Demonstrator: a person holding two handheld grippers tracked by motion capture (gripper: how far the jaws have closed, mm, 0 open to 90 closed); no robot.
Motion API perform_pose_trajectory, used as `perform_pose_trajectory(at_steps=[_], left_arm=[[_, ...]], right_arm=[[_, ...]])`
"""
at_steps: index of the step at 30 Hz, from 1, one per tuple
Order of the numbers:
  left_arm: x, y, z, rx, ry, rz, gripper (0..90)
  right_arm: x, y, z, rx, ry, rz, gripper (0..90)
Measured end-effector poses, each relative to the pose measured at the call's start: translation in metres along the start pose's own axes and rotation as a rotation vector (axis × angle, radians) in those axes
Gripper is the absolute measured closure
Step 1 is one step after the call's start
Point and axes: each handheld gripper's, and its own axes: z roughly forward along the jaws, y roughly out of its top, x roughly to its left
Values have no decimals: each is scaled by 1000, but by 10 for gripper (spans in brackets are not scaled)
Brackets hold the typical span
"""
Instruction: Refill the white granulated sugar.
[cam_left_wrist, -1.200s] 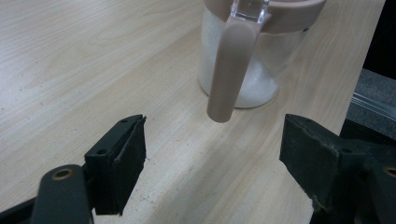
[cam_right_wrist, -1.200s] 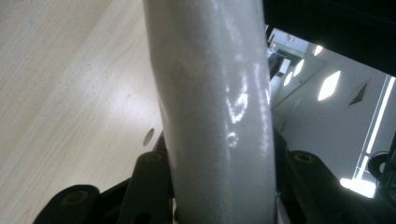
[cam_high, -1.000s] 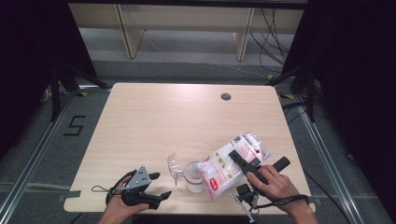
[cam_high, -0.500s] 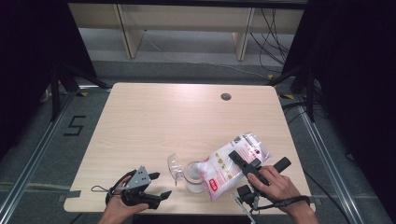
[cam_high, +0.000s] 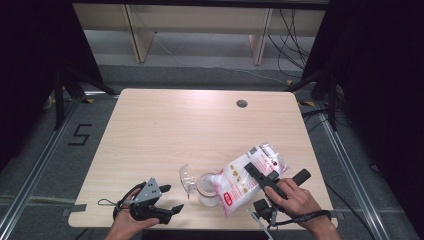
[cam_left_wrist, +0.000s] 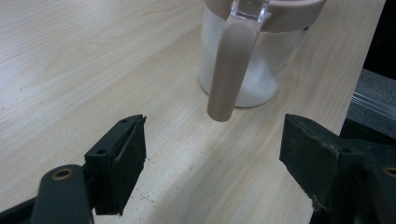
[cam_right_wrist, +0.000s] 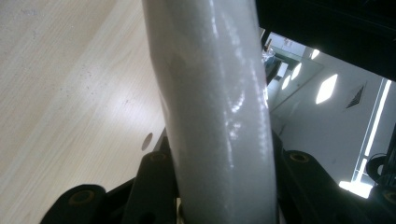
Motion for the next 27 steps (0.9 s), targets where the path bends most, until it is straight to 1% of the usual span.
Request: perform_pose_trajectory(at_steps=[6, 7, 9, 12, 13, 16, 18, 20, 21, 23, 25, 27], left_arm=[[0, 0, 0, -2, -3, -1, 223], [0, 0, 0, -1, 2, 0, 223], [0, 0, 0, 0, 2, -1, 223], [0, 0, 0, -4, 1, -5, 223], [0, 0, 0, -4, 1, -4, 223], [0, 0, 0, 1, 4, -1, 223], [0, 0, 0, -7, 0, -5, 223], [0, 0, 0, -5, 4, -1, 223], [0, 0, 0, -4, 5, 1, 223], [0, 0, 0, -4, 4, 0, 223], [0, 0, 0, -6, 2, -3, 223], [0, 0, 0, -7, 2, -5, 223]], right_arm=[[-1, 0, 1, -10, 4, 0, 696], [1, 0, 1, -1, 14, 9, 697], [0, 0, 2, -9, 12, 2, 698], [0, 0, 2, -12, 11, 8, 699], [0, -1, 2, -21, -1, 10, 699], [0, -1, 2, -19, 12, 16, 700], [1, -2, 2, -26, 18, 27, 700], [1, -3, 3, -30, 19, 24, 701], [2, -3, 3, -30, 12, 38, 701], [2, -5, 3, -30, 17, 40, 701], [3, -6, 2, -24, 20, 54, 701], [2, -7, 2, -32, 14, 49, 701]])
